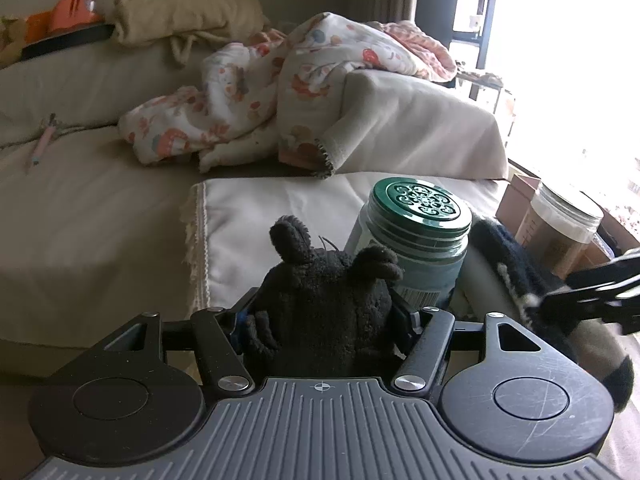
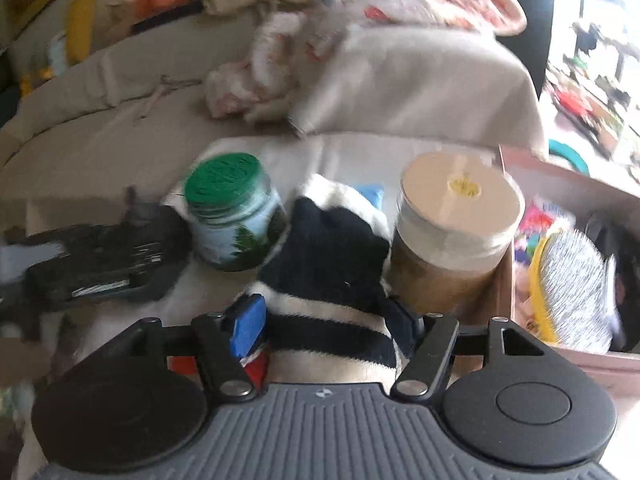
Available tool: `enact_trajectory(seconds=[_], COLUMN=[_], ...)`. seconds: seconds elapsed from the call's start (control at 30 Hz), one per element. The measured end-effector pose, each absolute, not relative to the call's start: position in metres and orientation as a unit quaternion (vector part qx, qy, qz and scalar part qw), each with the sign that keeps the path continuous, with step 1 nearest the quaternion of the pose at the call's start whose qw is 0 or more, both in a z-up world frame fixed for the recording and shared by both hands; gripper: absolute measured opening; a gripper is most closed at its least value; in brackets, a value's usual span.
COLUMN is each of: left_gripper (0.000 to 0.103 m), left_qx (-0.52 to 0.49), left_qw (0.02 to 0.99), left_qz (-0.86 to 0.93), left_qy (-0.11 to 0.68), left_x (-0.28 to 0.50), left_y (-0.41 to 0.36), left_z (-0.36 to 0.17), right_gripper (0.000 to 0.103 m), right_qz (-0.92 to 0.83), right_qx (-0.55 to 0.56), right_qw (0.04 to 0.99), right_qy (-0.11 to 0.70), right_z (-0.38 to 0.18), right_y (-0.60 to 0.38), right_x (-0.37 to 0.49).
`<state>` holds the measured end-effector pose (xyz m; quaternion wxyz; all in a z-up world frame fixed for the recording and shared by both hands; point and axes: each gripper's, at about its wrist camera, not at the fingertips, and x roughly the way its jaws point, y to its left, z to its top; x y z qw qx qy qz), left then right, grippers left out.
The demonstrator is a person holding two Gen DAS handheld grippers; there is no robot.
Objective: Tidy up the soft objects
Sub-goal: 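Grasp the black-and-white striped sock plush with the right gripper, then carry the bear over the pink box and open the left gripper while the right carries the sock plush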
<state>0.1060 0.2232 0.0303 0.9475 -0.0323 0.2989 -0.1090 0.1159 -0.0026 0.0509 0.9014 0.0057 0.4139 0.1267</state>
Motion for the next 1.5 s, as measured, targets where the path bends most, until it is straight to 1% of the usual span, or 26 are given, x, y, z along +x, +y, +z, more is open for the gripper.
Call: enact_trajectory(seconds=[0.07, 0.1, 0.13, 0.17, 0.2, 0.23, 0.33, 0.47, 0.53, 0.7, 0.83, 1.0, 1.23, 1.5], left_gripper=[0.069, 0.069, 0.069, 0.068, 0.068, 0.068, 0.068, 0.067, 0.067, 0.067, 0.067, 0.067, 0.067, 0.067], left_qx=[-0.034, -0.035, -0.038, -0.041, -0.043, -0.045, -0.042, -0.053, -0.047, -0.037, -0.019, 0.009, 0.067, 0.092], left_qw=[0.947, 0.946, 0.945, 0.943, 0.941, 0.939, 0.935, 0.932, 0.936, 0.938, 0.943, 0.946, 0.942, 0.926], left_qz=[-0.111, -0.112, -0.113, -0.114, -0.114, -0.114, -0.108, -0.101, -0.090, -0.066, -0.065, -0.089, -0.156, -0.232], left_qy=[0.300, 0.301, 0.304, 0.309, 0.315, 0.320, 0.335, 0.343, 0.338, 0.338, 0.326, 0.311, 0.290, 0.282], left_x=[0.106, 0.106, 0.107, 0.108, 0.110, 0.112, 0.116, 0.118, 0.122, 0.147, 0.164, 0.175, 0.174, 0.178], left_y=[0.224, 0.224, 0.226, 0.227, 0.229, 0.230, 0.233, 0.242, 0.245, 0.241, 0.223, 0.180, 0.092, -0.008], left_z=[0.031, 0.031, 0.032, 0.033, 0.035, 0.037, 0.042, 0.058, 0.075, 0.114, 0.146, 0.181, 0.216, 0.231], right_gripper=[0.069, 0.064, 0.049, 0.041, 0.023, 0.017, 0.014, 0.013, 0.013, 0.013, 0.013, 0.013, 0.013, 0.013], right_qz=[0.124, 0.127, 0.133, 0.139, 0.147, 0.159, 0.187, 0.209, 0.216, 0.216, 0.217, 0.201, 0.146, 0.090], right_qx=[0.039, 0.050, 0.046, 0.032, 0.012, 0.001, -0.007, -0.010, -0.006, -0.027, -0.019, -0.016, -0.008, 0.013], right_qw=[0.892, 0.888, 0.886, 0.886, 0.884, 0.881, 0.874, 0.879, 0.882, 0.908, 0.923, 0.940, 0.960, 0.969], right_qy=[0.433, 0.439, 0.441, 0.442, 0.443, 0.447, 0.449, 0.429, 0.418, 0.359, 0.316, 0.276, 0.237, 0.228], right_z=[0.042, 0.041, 0.043, 0.046, 0.051, 0.055, 0.069, 0.100, 0.116, 0.160, 0.195, 0.226, 0.256, 0.253], right_y=[-0.006, -0.008, -0.007, -0.005, -0.001, 0.001, 0.003, -0.002, -0.006, -0.010, -0.024, -0.056, -0.119, -0.195], right_x=[0.122, 0.123, 0.123, 0.122, 0.121, 0.121, 0.119, 0.121, 0.124, 0.130, 0.133, 0.131, 0.119, 0.112])
